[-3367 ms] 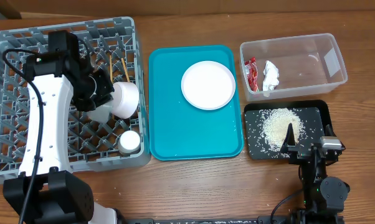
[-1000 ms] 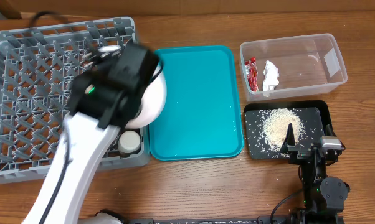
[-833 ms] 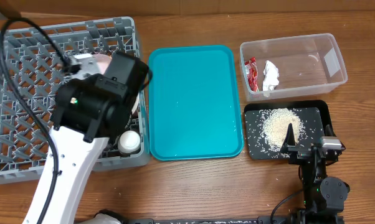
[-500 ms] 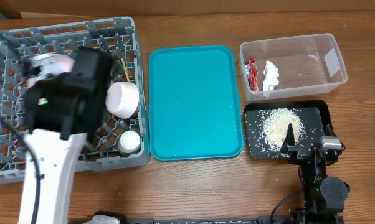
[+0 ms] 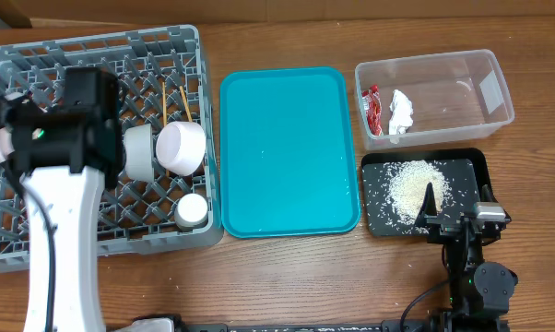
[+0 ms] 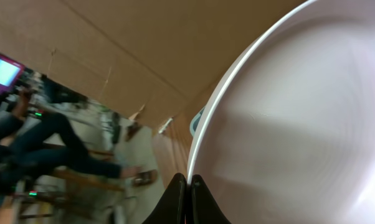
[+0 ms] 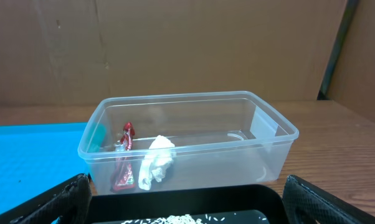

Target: Sort waste into correct bins and load items into the dishwasher

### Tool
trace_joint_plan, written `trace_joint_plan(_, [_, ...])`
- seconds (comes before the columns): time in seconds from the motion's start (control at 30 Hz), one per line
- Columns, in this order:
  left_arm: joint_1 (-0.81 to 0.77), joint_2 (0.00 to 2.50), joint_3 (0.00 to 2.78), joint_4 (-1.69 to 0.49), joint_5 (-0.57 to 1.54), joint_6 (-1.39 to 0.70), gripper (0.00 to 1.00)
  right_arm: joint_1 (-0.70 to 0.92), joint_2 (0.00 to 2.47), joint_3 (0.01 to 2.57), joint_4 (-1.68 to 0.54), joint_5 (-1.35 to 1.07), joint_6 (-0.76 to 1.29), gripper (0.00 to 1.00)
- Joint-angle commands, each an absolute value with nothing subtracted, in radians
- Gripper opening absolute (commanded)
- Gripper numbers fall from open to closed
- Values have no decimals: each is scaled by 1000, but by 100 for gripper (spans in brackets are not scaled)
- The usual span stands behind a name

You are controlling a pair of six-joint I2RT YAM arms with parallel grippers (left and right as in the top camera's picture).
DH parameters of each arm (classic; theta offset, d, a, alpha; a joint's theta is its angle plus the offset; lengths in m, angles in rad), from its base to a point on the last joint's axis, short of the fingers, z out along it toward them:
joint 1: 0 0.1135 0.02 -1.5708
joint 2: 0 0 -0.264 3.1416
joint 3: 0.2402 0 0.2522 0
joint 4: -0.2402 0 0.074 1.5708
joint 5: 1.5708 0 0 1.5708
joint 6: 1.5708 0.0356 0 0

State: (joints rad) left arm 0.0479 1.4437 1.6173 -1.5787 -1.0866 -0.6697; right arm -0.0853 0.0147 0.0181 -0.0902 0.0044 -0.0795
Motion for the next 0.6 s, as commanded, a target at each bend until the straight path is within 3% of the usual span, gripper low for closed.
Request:
trace_joint_plan(0.0, [54, 1525, 1560, -1567, -1204, -657, 4, -86, 7, 8, -84, 5, -83, 100])
trace_joint_plan(0.27, [30, 1725, 1559, -1409, -1215, -462, 4, -86, 7, 8, -84, 5, -83, 100])
trace_joint_plan(0.57, [-17, 1774, 1559, -1260, -1207, -271, 4, -86, 7, 8, -84, 5, -83, 100])
